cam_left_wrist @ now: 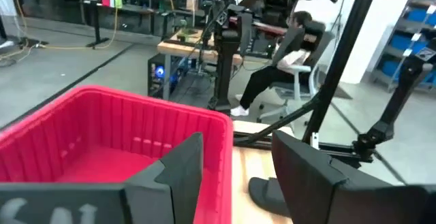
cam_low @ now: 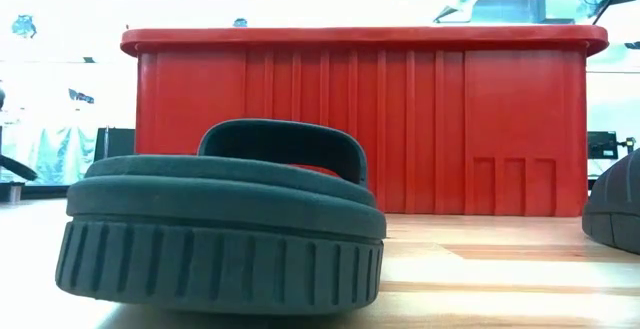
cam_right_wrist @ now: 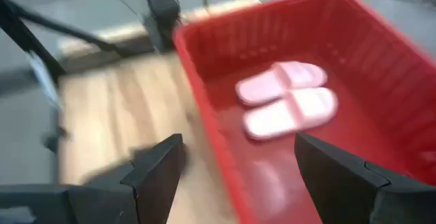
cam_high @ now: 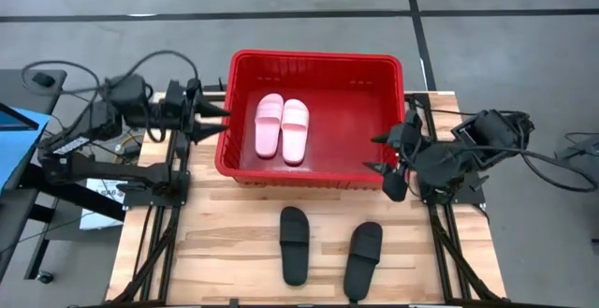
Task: Pick and place slides into bin
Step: Put the right black slide into the red bin
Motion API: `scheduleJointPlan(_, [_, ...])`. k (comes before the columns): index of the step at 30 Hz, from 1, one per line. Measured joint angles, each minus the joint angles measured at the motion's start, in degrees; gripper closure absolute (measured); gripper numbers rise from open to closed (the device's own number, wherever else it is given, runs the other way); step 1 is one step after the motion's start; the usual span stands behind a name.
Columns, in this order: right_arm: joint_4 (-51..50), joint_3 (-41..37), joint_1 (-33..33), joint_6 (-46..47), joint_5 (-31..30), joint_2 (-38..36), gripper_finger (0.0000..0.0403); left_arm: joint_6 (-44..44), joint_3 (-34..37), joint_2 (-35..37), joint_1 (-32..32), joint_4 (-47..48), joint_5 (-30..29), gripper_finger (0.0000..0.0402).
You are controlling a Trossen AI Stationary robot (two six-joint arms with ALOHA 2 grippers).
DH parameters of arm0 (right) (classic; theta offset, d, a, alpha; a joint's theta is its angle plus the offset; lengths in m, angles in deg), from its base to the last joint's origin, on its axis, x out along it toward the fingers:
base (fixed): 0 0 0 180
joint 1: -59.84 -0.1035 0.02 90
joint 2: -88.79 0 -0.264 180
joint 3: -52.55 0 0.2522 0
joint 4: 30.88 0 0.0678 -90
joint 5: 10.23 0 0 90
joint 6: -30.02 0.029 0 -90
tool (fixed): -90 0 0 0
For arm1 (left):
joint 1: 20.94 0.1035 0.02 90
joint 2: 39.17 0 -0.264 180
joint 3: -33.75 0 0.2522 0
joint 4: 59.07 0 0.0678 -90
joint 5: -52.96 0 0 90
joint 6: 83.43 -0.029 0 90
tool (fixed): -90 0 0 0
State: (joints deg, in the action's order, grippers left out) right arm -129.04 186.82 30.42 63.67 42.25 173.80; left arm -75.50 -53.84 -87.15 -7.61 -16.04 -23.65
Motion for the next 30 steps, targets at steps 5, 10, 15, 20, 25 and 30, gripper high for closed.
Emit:
scheduleJointPlan(5, [8.07,0.09,-1.60,8.36,-1.45,2.28,0.0127,2.28,9.08,6.03,-4.08,-3.73,-2.17,0.0236])
scheduleJointPlan(10, [18.46,0.02,-2.89,8.21,-4.83,7.85,0.0127,3.48,14.79,10.80,-7.58,-7.51,-2.28,0.0236])
scheduleJointPlan(15, [27.38,0.01,-4.03,1.51,-3.95,15.05,0.0127,5.07,18.52,14.16,-10.63,-8.36,-3.80,0.0236])
scheduleJointPlan(20, [36.78,-0.02,-5.83,-0.50,-3.90,20.80,0.0127,5.20,21.31,15.84,-13.25,-10.13,-4.06,0.0236])
scheduleJointPlan(25, [43.68,-0.02,-6.66,0.30,-1.55,22.23,0.0127,5.93,24.21,16.25,-14.97,-11.17,-5.74,0.0236])
scheduleJointPlan(30, [44.15,0.02,-6.68,-0.21,0.17,22.17,0.0127,6.47,25.70,15.97,-16.00,-13.92,-5.71,0.0236])
